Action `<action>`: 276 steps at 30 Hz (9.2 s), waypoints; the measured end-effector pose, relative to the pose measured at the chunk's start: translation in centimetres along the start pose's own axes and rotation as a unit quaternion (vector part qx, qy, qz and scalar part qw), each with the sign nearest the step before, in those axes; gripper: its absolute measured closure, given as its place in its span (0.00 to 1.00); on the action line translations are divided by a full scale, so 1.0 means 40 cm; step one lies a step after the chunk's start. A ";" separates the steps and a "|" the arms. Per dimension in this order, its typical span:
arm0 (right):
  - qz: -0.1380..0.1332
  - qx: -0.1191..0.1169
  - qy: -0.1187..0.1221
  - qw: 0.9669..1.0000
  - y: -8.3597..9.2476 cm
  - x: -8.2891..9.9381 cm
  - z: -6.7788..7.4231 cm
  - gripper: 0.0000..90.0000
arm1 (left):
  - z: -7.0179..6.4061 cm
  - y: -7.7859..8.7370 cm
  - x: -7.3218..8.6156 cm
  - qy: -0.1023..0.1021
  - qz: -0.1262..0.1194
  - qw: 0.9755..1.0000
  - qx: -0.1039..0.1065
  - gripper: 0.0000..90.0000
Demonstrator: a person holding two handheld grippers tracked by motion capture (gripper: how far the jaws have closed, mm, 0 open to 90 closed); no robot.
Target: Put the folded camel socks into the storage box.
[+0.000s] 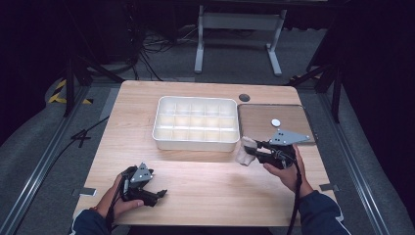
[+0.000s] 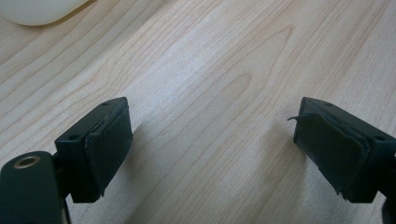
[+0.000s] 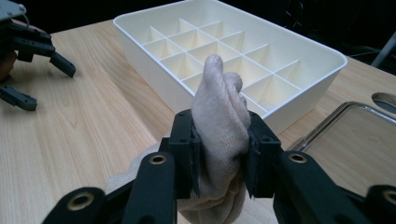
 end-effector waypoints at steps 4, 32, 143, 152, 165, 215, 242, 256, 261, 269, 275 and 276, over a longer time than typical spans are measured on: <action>-0.007 0.005 0.003 1.000 0.010 -0.008 0.002 0.77 | 0.001 0.000 0.000 -0.002 -0.001 1.000 -0.002 0.13; -0.021 0.021 0.038 0.999 -0.027 -0.150 -0.025 0.76 | 0.002 0.000 -0.001 -0.005 0.000 1.000 -0.001 0.13; 0.298 -0.039 0.014 0.954 -0.419 -0.140 -0.110 0.90 | -0.001 -0.009 -0.009 -0.009 -0.002 1.000 0.009 0.12; 0.343 -0.037 0.007 0.939 -0.442 -0.137 -0.111 0.90 | -0.001 -0.009 -0.009 -0.010 -0.001 1.000 0.010 0.12; 0.346 -0.042 -0.022 0.937 -0.449 -0.120 -0.120 0.91 | 0.000 -0.009 -0.009 -0.012 0.001 1.000 0.009 0.12; 0.204 -0.029 0.026 0.978 -0.273 -0.170 -0.064 0.85 | -0.003 -0.008 -0.009 -0.006 0.001 1.000 0.008 0.12; 0.178 -0.014 0.072 0.981 -0.134 -0.142 0.005 0.74 | -0.003 -0.008 -0.008 -0.005 0.001 1.000 0.007 0.11; 0.175 0.007 0.088 0.981 -0.065 -0.087 0.011 0.59 | -0.003 -0.008 -0.008 -0.005 0.001 1.000 0.006 0.11; 0.185 0.021 0.094 0.978 -0.052 -0.063 0.010 0.54 | -0.003 -0.008 -0.008 -0.005 0.001 1.000 0.006 0.11; 0.195 0.035 0.085 0.976 -0.032 -0.012 0.003 0.49 | -0.003 -0.008 -0.008 -0.005 0.001 1.000 0.006 0.11; 0.209 0.044 0.079 0.974 -0.028 0.031 -0.002 0.47 | -0.003 -0.008 -0.008 -0.005 0.001 1.000 0.006 0.11; 0.211 0.044 0.076 0.974 -0.026 0.037 -0.002 0.47 | -0.003 -0.008 -0.008 -0.005 0.001 1.000 0.006 0.11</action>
Point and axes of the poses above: each handheld gripper's, and its own axes: y roughly backward along the jaws, x roughly out of its underside, z roughly to its left, the point moved 3 cm from there along -y, roughly forward along the jaws, and after that the axes turned 10 degrees about -x, right-handed, at the moved point
